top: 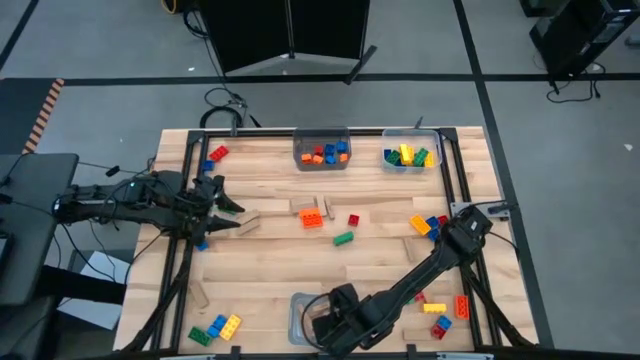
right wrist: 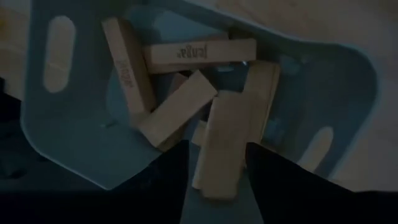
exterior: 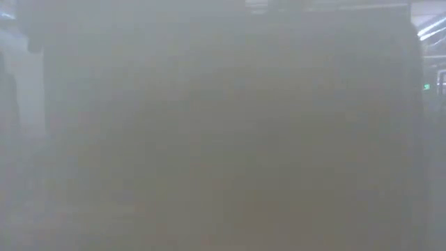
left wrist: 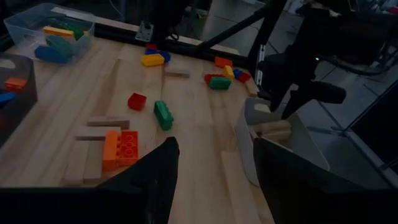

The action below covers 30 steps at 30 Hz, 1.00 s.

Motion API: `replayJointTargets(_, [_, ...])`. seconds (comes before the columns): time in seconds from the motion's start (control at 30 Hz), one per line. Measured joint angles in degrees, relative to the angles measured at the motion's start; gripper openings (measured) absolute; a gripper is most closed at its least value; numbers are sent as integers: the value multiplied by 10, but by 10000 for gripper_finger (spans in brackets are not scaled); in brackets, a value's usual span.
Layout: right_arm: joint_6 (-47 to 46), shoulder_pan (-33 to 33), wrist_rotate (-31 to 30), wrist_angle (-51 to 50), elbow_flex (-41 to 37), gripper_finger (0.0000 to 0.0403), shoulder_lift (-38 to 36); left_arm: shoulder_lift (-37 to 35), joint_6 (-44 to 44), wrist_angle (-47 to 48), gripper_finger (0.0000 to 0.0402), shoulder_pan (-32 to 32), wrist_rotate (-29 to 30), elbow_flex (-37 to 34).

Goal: Sort blocks by size
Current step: Put the brown block into the gray bin

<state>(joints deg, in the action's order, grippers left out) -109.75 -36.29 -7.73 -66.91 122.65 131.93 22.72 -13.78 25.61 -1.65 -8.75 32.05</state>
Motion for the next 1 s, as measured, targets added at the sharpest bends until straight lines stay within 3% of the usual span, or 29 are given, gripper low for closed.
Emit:
replayJointTargets(0.27, [6,2,-27,-48,0,170,-28,0,0,-6,214,0,0,0])
replayJointTargets(0.5, [91,36,-57,-142,0,170,-74,2,0,-47,214,0,1,0])
replayJointTargets(0.7, [207,117,-133,-155,0,172,-103,2,0,-82,214,0,3,1])
replayJointTargets(1.0, [444,282,-117,-128,-14,211,-102,2,0,-79,214,0,8,1])
